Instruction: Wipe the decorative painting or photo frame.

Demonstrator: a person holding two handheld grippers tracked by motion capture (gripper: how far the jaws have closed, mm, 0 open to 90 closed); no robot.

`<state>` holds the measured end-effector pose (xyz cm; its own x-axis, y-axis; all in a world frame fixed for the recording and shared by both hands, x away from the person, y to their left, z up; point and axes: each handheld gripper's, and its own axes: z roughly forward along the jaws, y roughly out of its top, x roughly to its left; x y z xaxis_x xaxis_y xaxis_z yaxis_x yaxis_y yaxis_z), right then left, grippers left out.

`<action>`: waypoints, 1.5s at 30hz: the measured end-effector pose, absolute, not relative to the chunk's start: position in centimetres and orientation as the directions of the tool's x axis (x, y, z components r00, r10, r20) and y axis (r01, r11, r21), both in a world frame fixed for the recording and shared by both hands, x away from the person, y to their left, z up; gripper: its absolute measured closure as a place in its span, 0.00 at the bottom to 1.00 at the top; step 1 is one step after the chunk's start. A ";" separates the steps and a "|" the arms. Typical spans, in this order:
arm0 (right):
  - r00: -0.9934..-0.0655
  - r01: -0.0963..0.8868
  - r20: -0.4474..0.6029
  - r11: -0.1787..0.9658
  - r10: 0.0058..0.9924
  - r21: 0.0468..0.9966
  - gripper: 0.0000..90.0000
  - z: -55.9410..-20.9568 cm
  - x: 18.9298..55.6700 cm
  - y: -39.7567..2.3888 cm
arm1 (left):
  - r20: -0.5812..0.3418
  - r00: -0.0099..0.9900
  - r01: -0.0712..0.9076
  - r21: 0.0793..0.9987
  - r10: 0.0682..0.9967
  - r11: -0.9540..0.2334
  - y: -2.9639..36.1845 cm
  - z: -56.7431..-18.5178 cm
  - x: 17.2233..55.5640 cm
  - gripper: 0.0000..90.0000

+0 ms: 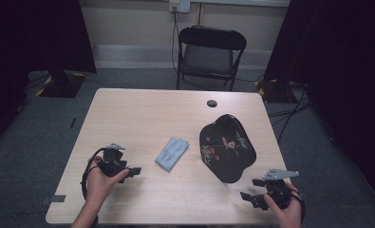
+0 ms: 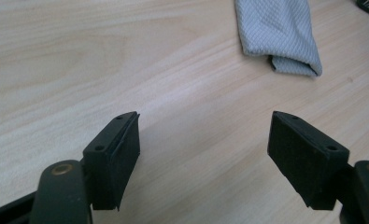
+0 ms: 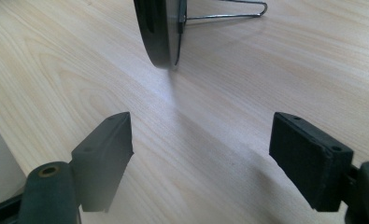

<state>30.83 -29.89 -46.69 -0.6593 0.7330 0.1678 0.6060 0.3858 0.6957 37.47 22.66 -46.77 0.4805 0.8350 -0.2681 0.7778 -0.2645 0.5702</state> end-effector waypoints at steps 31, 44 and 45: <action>-0.661 0.611 0.151 0.411 0.735 0.676 0.23 -47.1 31.0 -30.1 | -0.274 0.469 0.779 0.577 0.840 -0.247 25.7 -47.4 36.2 0.27; -0.652 0.623 0.151 0.411 0.743 0.665 0.23 -47.5 31.1 -30.4 | -0.274 0.460 0.784 0.573 0.845 -0.241 27.0 -47.8 36.1 0.27; -0.652 0.622 0.149 0.412 0.743 0.665 0.24 -47.6 31.1 -30.4 | -0.271 0.457 0.784 0.573 0.847 -0.239 27.1 -47.8 36.1 0.27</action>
<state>31.12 -30.39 -47.57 -0.6522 0.7432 0.1494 0.6222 0.4123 0.6654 36.08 27.07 -47.76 0.4567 0.8473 -0.2713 0.7839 -0.2391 0.5730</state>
